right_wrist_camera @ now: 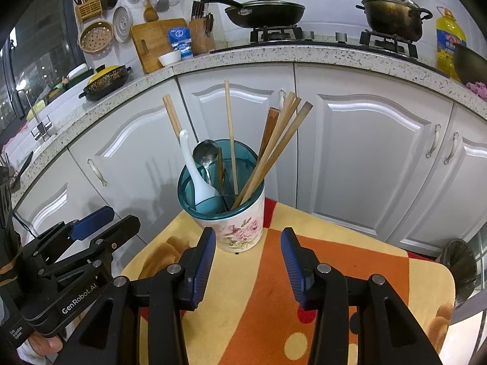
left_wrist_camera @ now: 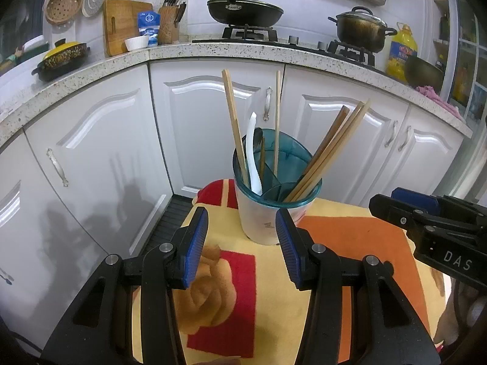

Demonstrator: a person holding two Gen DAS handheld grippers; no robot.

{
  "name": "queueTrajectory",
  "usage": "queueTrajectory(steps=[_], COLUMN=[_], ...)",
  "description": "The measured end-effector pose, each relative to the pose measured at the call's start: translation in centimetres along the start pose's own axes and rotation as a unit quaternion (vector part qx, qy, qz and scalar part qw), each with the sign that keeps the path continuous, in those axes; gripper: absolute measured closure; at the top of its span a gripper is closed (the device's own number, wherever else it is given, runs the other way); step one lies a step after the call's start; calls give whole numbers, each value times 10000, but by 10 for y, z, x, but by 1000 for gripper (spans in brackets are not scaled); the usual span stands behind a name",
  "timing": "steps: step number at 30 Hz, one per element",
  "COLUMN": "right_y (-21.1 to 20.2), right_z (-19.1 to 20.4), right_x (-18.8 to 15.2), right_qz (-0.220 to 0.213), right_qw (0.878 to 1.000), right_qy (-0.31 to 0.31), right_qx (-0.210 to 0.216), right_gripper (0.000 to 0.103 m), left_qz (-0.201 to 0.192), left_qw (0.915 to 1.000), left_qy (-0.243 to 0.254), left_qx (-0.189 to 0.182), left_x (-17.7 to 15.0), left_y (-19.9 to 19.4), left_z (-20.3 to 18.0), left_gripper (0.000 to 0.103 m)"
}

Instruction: Organize utensils

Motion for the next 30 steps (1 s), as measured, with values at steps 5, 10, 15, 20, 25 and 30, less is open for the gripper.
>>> queueTrajectory(steps=[5, 10, 15, 20, 25, 30], right_y=[1, 2, 3, 5, 5, 6], right_z=[0, 2, 2, 3, 5, 6], right_x=[0, 1, -1, -1, -1, -1], right_qz=[16, 13, 42, 66, 88, 96], right_qw=[10000, 10000, 9999, 9999, 9998, 9998], right_qy=[-40, -77, -98, -131, -161, -172], right_qx=[-6, -3, -6, -16, -10, -4], right_gripper=[60, 60, 60, 60, 60, 60], left_qz=[10, 20, 21, 30, 36, 42], left_qw=[10000, 10000, 10000, 10000, 10000, 10000], left_qy=[-1, 1, 15, 31, 40, 32], left_qx=[19, 13, 17, 12, 3, 12], left_x=[-2, -3, -4, -6, -6, -6], left_y=[-1, -1, -1, 0, 0, 1], left_z=[0, -1, -1, -1, -1, -1], left_gripper=[58, 57, 58, 58, 58, 57])
Point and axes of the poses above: each gripper's, at about its wrist camera, not at the fingertips, and y roughly the way its jaws point, z to its left, x to its top, the point moved 9 cm from there along y, roughly the way its jaws point, and after that the axes turned 9 degrees about -z, right-handed, at the moved point
